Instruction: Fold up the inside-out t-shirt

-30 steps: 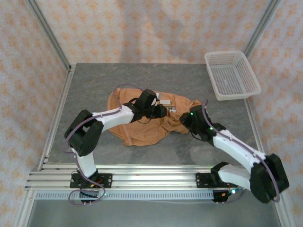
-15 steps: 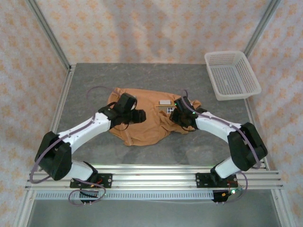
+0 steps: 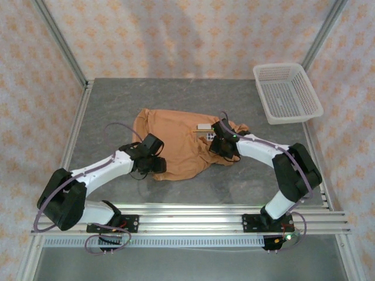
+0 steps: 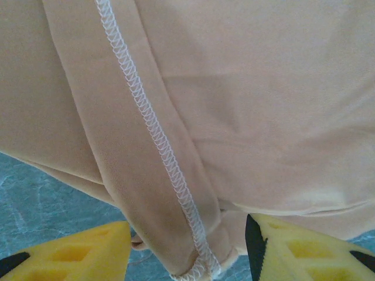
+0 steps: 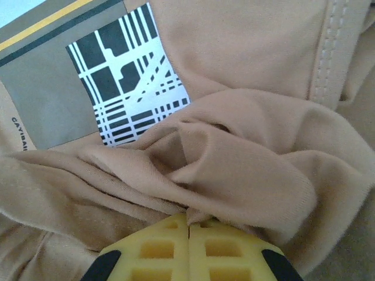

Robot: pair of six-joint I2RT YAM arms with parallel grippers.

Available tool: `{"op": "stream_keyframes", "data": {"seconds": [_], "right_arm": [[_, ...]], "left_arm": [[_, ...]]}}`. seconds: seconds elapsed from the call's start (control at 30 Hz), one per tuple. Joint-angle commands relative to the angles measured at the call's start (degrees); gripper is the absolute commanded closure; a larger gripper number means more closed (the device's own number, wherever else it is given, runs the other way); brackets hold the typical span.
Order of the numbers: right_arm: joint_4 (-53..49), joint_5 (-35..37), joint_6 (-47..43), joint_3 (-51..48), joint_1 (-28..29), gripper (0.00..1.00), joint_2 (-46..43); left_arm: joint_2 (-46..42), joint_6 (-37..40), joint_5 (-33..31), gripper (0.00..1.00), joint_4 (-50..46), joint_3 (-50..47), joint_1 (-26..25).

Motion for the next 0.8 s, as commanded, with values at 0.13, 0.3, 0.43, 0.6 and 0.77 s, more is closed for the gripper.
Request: {"op": "stream_keyframes", "data": {"seconds": [0.13,0.3,0.43,0.6,0.77], "right_arm": [[-10.3,6.7,-5.3,6.6,0.1,1.00,-11.3],[-18.3,11.0,-11.0,13.8,-0.8,1.00,-19.4],[-21.9,12.6,-13.4,19.5,-3.5,1.00,-24.4],[-24.3,11.7,-14.4,26.6,-6.0,1.00,-28.3],[-27.0,13.3,-14.7,36.1,-6.3,1.00,-30.7]], "left_arm": [[6.7,-1.8,1.6,0.96,7.5,-0.5,0.0],[-1.2,0.1,-4.8,1.00,-1.6,6.2,2.8],[-9.0,2.7,-5.3,1.00,-8.1,11.9,10.3],[-15.5,6.2,-4.5,1.00,-14.9,21.4,17.7],[-20.0,7.7,-4.9,1.00,-21.3,35.5,21.0]]}}
